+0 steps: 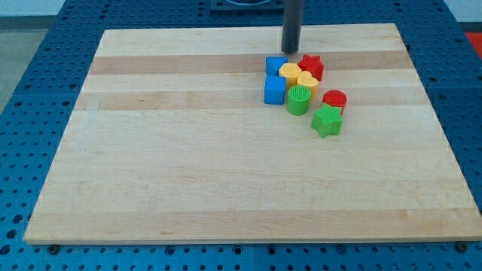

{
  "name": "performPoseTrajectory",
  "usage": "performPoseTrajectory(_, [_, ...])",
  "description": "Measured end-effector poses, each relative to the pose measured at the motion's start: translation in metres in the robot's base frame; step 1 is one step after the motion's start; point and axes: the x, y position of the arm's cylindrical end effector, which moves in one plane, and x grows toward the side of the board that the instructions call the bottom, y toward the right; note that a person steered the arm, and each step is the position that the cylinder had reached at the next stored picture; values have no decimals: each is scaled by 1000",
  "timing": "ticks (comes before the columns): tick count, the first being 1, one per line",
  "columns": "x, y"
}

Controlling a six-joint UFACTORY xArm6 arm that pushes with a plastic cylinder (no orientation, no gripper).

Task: Move the cube into the blocks

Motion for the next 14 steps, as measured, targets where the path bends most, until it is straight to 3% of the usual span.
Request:
performPoseTrajectory(1, [101,20])
performPoseTrajectory(3, [98,21])
performPoseTrajectory(4, [44,21])
performPoseTrajectory(5, [-38,20])
performPoseTrajectory(6, [-85,-7])
performPoseTrajectory(7, [-75,-60])
performPoseTrajectory(9, [-61,-68])
performPoseTrajectory(10, [53,-50])
performPoseTrajectory(11, [137,-33])
performPoseTrajectory(13, [125,-38])
performPoseTrajectory(14, [97,-93])
